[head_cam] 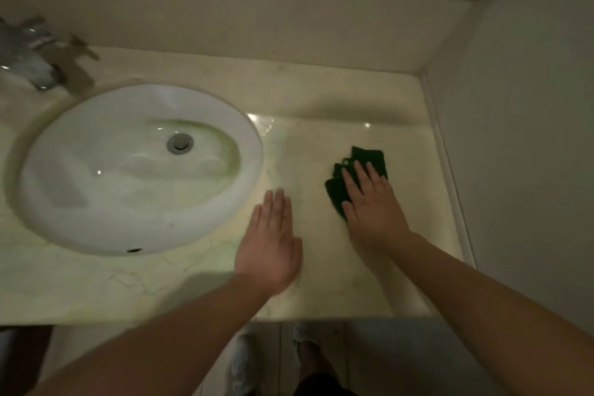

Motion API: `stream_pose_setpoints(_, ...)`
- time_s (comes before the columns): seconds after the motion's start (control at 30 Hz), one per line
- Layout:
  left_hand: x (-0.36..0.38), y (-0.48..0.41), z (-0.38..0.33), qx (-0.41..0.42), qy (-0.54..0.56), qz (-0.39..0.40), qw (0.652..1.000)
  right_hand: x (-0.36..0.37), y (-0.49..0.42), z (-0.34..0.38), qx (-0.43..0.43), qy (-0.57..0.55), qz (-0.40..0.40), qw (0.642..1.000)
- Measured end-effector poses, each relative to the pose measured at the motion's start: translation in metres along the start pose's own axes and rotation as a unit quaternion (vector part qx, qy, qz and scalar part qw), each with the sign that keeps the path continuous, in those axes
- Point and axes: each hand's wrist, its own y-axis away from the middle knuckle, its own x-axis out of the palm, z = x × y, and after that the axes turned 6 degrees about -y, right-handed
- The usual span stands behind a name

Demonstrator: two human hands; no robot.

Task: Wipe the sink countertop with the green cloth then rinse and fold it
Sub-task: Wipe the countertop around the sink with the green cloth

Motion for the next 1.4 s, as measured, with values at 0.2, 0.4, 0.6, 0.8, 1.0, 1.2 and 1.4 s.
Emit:
stream_pose_setpoints(0.2,-0.013,-0.012,-0.009,-0.044,0.080,-0.047,0.995,-0.028,-0.096,0.013,-0.129,-0.163,0.052,0.977)
stream_pose_setpoints(0.4,-0.043,-0.145,-0.079,-0.070,0.108,-0.081,0.988,-0.028,-0.116,-0.053,0.022,-0.170,-0.102,0.980)
stream_pose_setpoints(0.6,-0.030,-0.227,-0.058,-0.124,0.030,-0.053,0.990,-0.009,-0.125,-0.069,0.016,-0.055,-0.107,0.993)
stream_pose_setpoints(0.8,-0.043,-0.274,0.001,-0.192,-0.008,-0.061,0.979,-0.006,-0.127,-0.071,0.014,-0.051,-0.110,0.992)
stream_pose_setpoints(1.0,-0.039,-0.240,0.003,-0.205,-0.008,-0.082,0.975,-0.009,-0.125,-0.067,0.016,-0.052,-0.109,0.993)
stream_pose_setpoints(1.2,-0.022,-0.160,-0.011,-0.179,-0.019,-0.059,0.982,-0.009,-0.132,-0.067,0.012,-0.046,-0.108,0.993)
stream_pose_setpoints(1.4,0.006,-0.054,-0.047,-0.071,0.000,-0.013,0.997,-0.013,-0.174,-0.050,0.013,-0.068,-0.082,0.994)
